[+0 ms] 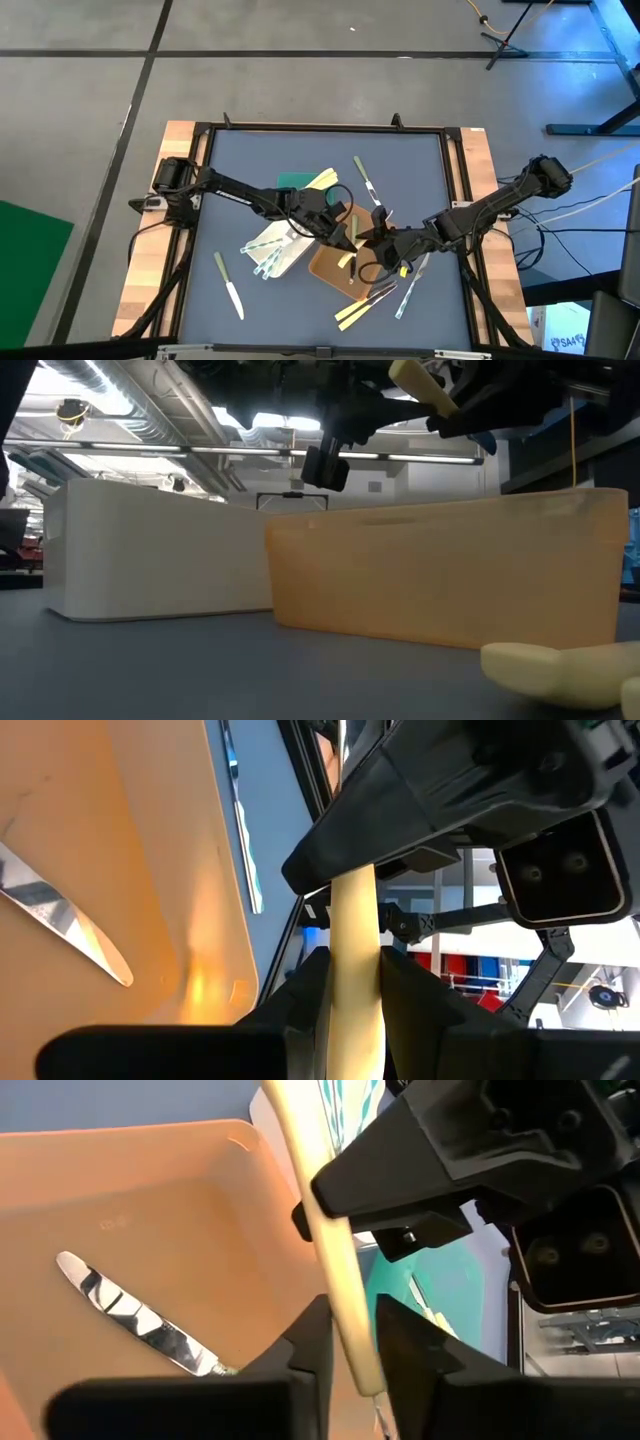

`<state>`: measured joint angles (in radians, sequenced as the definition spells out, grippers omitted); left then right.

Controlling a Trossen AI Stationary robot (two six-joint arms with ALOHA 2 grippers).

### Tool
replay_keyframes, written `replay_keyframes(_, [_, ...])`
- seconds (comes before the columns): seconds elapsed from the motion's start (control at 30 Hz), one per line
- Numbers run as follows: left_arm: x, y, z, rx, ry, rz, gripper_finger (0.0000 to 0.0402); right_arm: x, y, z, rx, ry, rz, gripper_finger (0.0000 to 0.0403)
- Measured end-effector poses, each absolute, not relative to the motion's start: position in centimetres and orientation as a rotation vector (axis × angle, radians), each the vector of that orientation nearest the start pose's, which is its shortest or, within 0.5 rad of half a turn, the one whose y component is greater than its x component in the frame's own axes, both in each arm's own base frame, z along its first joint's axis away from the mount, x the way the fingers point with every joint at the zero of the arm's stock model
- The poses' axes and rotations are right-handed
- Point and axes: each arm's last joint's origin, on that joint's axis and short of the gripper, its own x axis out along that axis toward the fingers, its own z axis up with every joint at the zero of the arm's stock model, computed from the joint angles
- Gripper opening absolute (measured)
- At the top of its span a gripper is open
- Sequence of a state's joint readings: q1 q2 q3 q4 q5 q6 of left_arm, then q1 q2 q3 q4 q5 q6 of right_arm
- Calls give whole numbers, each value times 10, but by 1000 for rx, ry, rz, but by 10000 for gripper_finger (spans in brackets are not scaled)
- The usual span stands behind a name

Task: Sort silverware by color (type)
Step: Put the yellow knife into the blue bin

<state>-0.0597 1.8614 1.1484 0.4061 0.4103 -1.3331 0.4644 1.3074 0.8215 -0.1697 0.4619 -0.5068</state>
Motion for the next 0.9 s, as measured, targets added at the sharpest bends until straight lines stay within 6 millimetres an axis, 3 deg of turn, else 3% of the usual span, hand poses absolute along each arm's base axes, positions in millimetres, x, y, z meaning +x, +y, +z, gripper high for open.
replay_keyframes(0.27, [409, -36, 213, -1354, 580, -194, 65, 247, 110, 239, -796, 589, 169, 10])
replay_keyframes(0.67, [409, -36, 213, -1333, 573, -196, 68, 246, 110, 238, -792, 595, 170, 7])
replay_keyframes(0.9, [409, -35, 214, -1232, 538, -220, 117, 247, 110, 240, -768, 579, 189, 8])
